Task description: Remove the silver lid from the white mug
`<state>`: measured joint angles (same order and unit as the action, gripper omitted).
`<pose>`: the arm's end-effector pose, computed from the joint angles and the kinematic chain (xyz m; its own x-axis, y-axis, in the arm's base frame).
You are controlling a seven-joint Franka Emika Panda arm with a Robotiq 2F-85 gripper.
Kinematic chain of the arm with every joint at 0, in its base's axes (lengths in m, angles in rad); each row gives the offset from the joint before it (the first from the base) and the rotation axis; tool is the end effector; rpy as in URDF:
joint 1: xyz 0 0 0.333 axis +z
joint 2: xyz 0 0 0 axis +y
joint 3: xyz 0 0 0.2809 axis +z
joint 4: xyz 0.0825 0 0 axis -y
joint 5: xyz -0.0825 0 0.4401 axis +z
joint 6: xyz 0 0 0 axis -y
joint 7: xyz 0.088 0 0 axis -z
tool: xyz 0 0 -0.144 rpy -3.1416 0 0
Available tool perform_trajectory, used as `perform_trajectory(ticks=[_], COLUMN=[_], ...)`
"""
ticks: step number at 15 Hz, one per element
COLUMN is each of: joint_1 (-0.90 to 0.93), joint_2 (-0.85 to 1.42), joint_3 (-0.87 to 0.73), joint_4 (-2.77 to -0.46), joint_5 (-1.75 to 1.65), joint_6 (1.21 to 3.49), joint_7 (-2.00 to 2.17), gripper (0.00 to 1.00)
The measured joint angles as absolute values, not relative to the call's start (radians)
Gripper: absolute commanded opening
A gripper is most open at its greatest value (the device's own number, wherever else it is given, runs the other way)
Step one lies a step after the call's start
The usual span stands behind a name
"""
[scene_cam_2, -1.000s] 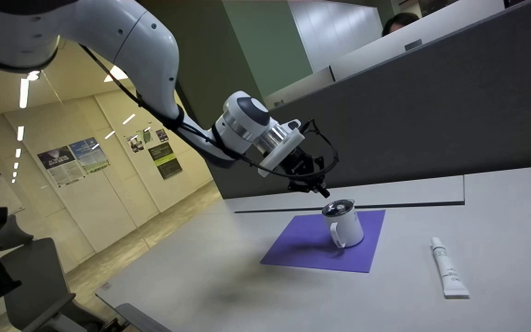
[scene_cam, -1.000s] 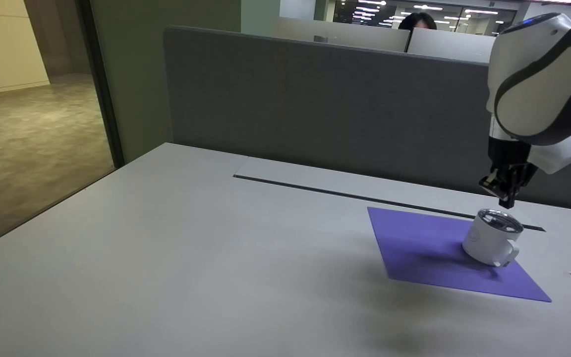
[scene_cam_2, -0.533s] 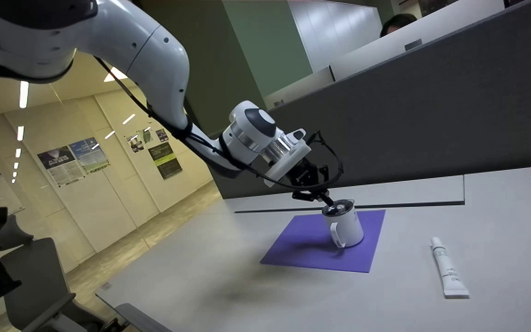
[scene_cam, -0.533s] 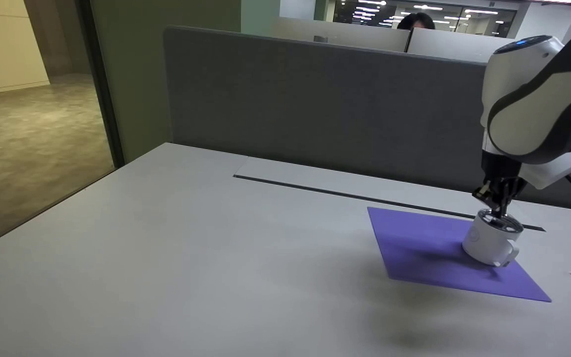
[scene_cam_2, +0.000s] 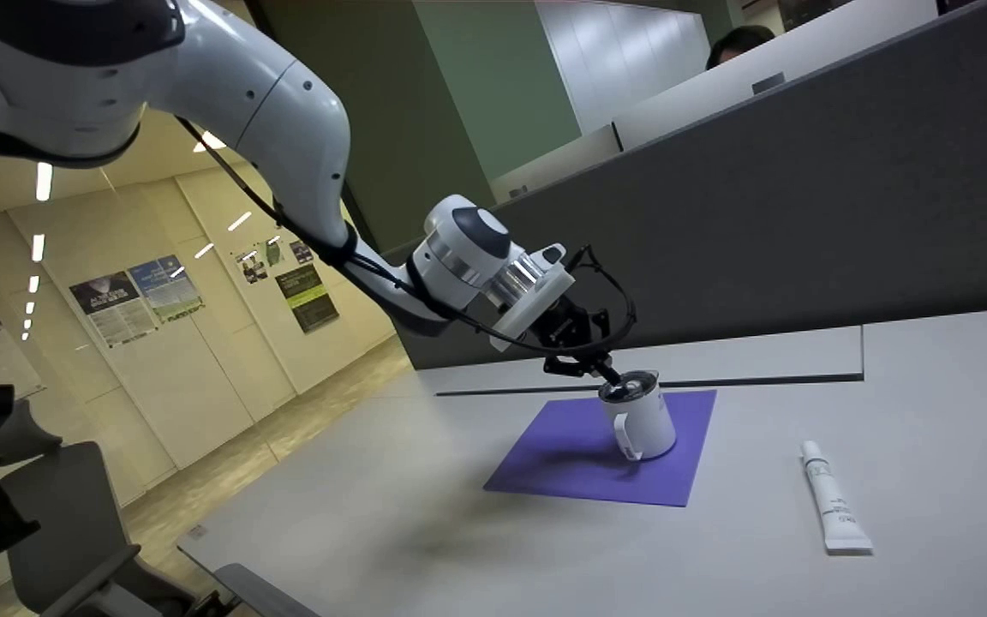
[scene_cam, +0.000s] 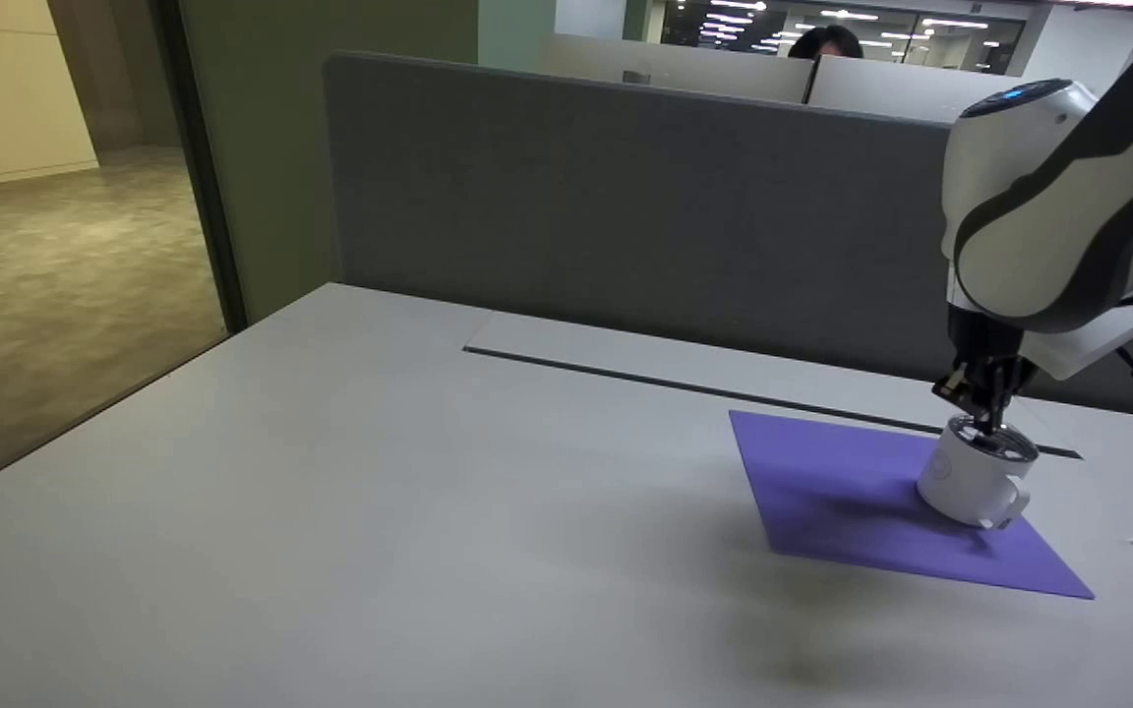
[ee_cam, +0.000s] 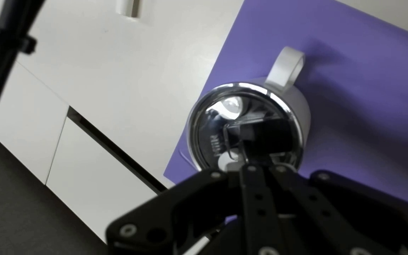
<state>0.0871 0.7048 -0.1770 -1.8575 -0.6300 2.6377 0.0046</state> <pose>0.6523 -0.0609 0.0391 0.8824 0.4658 -0.0669 0.4489 -0.7905 0.4167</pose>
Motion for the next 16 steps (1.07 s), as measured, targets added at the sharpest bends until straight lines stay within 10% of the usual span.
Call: perform_trajectory(ticks=[16], joint_1=[0.128], joint_2=[0.726], joint_3=[-0.219], joint_4=[-1.857], joint_5=[-0.633], joint_6=[2.639], joint_7=[0.065], gripper=[0.0])
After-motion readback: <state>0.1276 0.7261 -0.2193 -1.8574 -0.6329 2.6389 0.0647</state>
